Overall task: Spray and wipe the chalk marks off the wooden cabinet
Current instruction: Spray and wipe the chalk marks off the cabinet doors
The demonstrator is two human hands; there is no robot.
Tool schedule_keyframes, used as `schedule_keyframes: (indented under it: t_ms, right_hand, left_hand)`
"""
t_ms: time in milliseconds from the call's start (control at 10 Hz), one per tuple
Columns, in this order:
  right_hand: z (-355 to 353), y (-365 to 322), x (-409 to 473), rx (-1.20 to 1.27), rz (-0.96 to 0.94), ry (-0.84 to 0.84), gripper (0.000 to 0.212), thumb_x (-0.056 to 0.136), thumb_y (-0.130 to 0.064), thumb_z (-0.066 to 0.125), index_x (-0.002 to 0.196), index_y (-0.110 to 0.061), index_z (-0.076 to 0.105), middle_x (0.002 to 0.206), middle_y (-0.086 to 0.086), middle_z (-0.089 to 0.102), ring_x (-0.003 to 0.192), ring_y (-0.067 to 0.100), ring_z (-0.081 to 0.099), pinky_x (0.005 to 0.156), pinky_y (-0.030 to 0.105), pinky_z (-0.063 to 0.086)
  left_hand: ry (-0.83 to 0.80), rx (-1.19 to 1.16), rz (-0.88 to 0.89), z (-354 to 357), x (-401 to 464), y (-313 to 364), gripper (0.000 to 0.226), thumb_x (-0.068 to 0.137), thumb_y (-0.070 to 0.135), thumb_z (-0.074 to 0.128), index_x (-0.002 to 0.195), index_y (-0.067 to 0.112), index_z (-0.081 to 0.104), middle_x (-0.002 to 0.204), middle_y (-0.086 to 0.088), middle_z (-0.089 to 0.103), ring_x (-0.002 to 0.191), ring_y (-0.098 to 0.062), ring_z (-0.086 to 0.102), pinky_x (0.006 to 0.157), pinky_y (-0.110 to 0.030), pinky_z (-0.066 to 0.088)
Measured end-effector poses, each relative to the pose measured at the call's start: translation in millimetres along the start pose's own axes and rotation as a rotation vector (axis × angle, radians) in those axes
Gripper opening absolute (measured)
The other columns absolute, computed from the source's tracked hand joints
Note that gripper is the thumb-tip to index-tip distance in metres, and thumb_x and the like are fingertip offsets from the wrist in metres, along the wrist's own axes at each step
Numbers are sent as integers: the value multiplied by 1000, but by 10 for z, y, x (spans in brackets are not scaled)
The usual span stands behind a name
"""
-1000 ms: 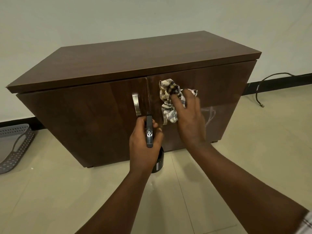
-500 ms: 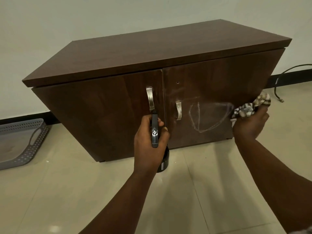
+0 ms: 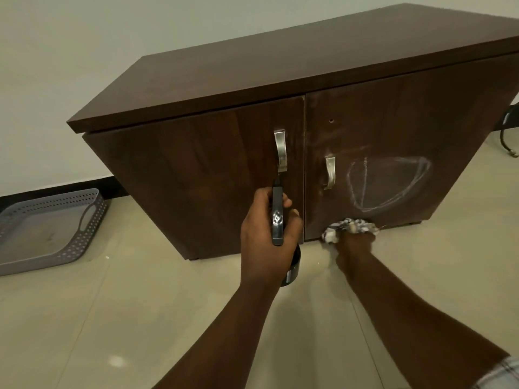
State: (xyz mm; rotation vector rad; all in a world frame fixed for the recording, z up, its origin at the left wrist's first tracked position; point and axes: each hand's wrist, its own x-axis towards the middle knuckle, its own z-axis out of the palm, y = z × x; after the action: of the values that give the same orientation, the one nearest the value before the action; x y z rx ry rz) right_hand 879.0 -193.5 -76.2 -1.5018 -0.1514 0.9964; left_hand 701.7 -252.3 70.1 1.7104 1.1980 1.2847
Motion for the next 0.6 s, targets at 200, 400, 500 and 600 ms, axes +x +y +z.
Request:
schedule_keyframes:
  t_ms: [200, 400, 500, 600]
  right_hand:
    - [354, -151, -461, 52, 240, -172, 31, 93, 5, 47, 75, -20, 40, 82, 1, 49, 70, 15, 54, 44, 20, 51]
    - [437, -477, -561, 308, 337, -249, 16, 95, 6, 45, 104, -1, 57, 99, 15, 55, 81, 23, 57, 87, 35, 52]
    - [432, -652, -573, 331, 346, -270, 18, 96, 4, 46, 82, -5, 53, 89, 12, 55, 87, 23, 55, 97, 34, 49]
    - [433, -817, -621, 324, 352, -251, 19, 98, -1, 45, 81, -7, 51, 96, 13, 55, 81, 22, 55, 52, 27, 56]
  left_hand:
    - [22, 20, -3, -49, 25, -15, 22, 93, 12, 63, 112, 18, 54, 100, 8, 62, 95, -10, 63, 81, -17, 53]
    - [43, 24, 5, -81, 4, 28, 23, 93, 10, 64, 111, 19, 55, 100, 7, 64, 94, -8, 63, 78, -12, 50]
    - [41, 48, 15, -85, -7, 67, 23, 92, 10, 64, 111, 20, 54, 101, 7, 64, 94, -11, 63, 79, -16, 52]
    - [46, 49, 26, -92, -12, 129, 23, 92, 10, 64, 111, 19, 55, 102, 6, 64, 95, -10, 63, 79, -16, 51]
